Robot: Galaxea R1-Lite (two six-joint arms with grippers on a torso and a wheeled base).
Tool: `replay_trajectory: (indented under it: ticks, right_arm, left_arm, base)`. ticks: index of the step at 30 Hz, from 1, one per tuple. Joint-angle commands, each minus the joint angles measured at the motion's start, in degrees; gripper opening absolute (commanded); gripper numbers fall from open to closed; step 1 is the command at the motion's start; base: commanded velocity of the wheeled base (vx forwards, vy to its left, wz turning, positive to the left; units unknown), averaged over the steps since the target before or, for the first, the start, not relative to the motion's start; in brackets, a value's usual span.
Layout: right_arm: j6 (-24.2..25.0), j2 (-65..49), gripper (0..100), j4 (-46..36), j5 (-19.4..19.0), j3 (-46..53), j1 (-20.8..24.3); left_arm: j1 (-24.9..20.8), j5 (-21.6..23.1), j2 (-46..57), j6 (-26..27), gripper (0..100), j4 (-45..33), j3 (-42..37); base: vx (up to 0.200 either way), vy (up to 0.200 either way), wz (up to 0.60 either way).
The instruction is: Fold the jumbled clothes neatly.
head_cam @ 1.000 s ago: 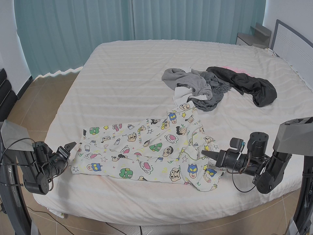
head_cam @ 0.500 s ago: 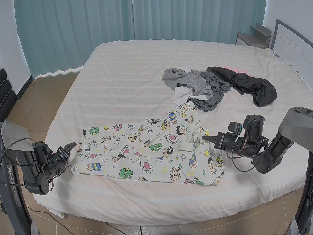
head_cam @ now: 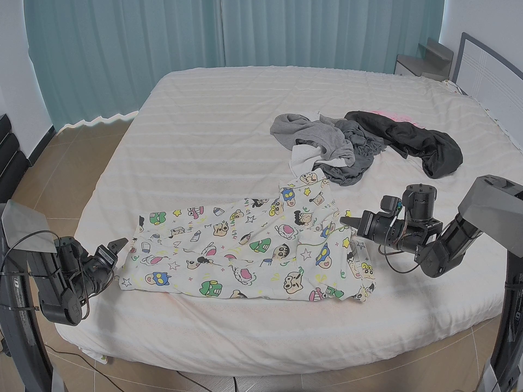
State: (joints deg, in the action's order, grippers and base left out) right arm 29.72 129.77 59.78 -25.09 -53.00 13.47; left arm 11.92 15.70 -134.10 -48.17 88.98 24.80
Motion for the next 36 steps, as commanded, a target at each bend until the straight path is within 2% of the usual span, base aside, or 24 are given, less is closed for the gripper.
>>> replay_trajectory:
  ticks: [1,3,7,8,11,15,16,17,20,21,23,25,31,36]
  right_arm:
    - [-0.01,2.15,0,-1.86,-0.05,-2.1,-0.02]
    - [-0.1,2.42,0,-2.74,0.04,-2.89,-0.11]
    - [-0.19,2.15,0,-2.83,1.27,-2.89,-0.29]
    - [-0.19,2.07,0,-2.83,1.53,-2.63,-0.2]
    - [-0.89,1.72,0,-2.65,2.32,-2.1,-0.02]
    - [-2.3,0.92,0,-2.83,3.47,-1.58,0.15]
    - [-2.3,0.84,0,-2.92,3.47,-1.58,0.15]
    - [-2.74,0.66,0,-2.92,3.47,-1.05,0.15]
    - [-3.0,0.13,0,-2.83,3.47,-0.26,0.33]
    - [-3.09,0.13,0,-2.74,3.47,0.09,0.33]
    - [-3.09,0.05,0,-2.65,3.56,0.45,0.59]
    - [-3.09,-0.04,0,-2.57,3.56,0.62,0.68]
    - [-3.53,-0.57,0,-2.57,4.26,1.06,0.94]
    - [-3.53,-1.01,0,-2.57,4.26,1.33,1.03]
  left_arm:
    - [-0.67,0.12,0.41,0.0,100,0.32,-0.8]
    - [-1.29,1.53,1.12,0.0,100,0.32,-2.12]
    - [-3.22,10.67,7.09,-0.17,100,0.32,-7.22]
    - [-4.89,11.81,7.89,0.26,100,0.32,-8.01]
    - [-10.52,8.47,8.06,2.55,100,0.23,-7.92]
    - [-14.73,5.22,7.71,13.98,100,-2.32,-7.66]
    - [-14.91,4.86,7.8,14.77,100,-2.76,-7.57]
    - [-15.53,2.4,8.06,19.16,100,-4.87,-6.6]
    - [-15.61,-3.84,7.97,27.69,100,-8.3,-4.05]
    - [-15.44,-7.53,7.89,32.52,100,-10.23,-2.82]
    - [-14.73,-11.92,7.97,37.79,100,-12.07,-1.5]
    - [-13.42,-13.68,8.15,41.31,100,-13.04,-1.33]
    - [-9.2,-13.94,9.47,43.51,100,-14.1,-1.33]
    - [-8.23,-13.42,14.21,43.59,100,-14.62,-1.59]
  base:
    - [0.0,0.0,0.0]
    - [0.0,0.0,0.0]
    - [0.0,0.0,0.0]
    - [0.0,0.0,0.0]
    - [0.0,0.0,0.0]
    - [0.0,0.0,0.0]
    - [0.0,0.0,0.0]
    - [0.0,0.0,0.0]
    - [0.0,0.0,0.0]
    - [0.0,0.0,0.0]
    - [0.0,0.0,0.0]
    - [0.0,0.0,0.0]
    - [0.0,0.0,0.0]
    - [0.0,0.0,0.0]
